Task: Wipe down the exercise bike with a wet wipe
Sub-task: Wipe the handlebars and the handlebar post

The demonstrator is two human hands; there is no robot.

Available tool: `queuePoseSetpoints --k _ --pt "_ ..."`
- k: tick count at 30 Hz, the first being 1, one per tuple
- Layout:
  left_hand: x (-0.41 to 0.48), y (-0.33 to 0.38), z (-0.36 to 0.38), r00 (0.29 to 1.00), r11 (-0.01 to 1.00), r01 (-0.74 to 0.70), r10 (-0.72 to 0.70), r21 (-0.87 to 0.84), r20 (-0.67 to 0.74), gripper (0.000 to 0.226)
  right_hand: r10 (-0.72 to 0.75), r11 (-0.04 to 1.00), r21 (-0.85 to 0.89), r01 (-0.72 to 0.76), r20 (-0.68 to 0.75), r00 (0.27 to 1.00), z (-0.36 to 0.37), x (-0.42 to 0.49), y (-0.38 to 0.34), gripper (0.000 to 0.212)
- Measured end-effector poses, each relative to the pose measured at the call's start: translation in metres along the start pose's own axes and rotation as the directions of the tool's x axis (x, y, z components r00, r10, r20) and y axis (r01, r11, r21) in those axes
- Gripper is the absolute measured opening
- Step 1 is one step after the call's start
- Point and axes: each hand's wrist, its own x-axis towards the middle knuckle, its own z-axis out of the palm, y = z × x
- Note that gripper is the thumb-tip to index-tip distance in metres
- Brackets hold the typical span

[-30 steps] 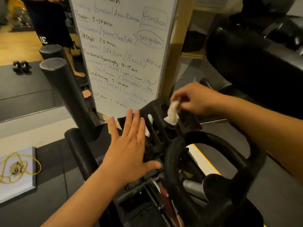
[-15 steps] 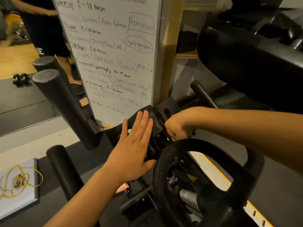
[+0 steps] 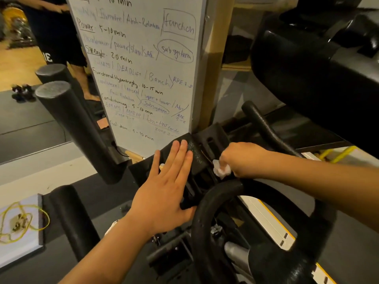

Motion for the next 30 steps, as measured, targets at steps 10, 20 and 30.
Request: queuePoseSetpoints --k 10,20,30 --pt "-0.002 0.001 0.0 1.0 1.0 0.002 -0.002 0.03 -0.004 0.112 0.072 0.995 -0.033 -0.092 -0.387 0.919 -0.052 0.023 0.018 0.01" --pt "-0.002 -0.001 0.005 1.0 1.0 -0.009 0.009 -0.001 -0.022 0.112 0.173 0.882 0.401 -0.246 0.21 0.962 -0.02 -0.006 0.003 0.015" --pt "-0.002 -0.002 0.005 0.994 0.994 -0.105 0.104 -0.011 -0.036 0.094 0.175 0.119 0.992 0.034 -0.055 0.983 -0.037 0.014 -0.03 0.023"
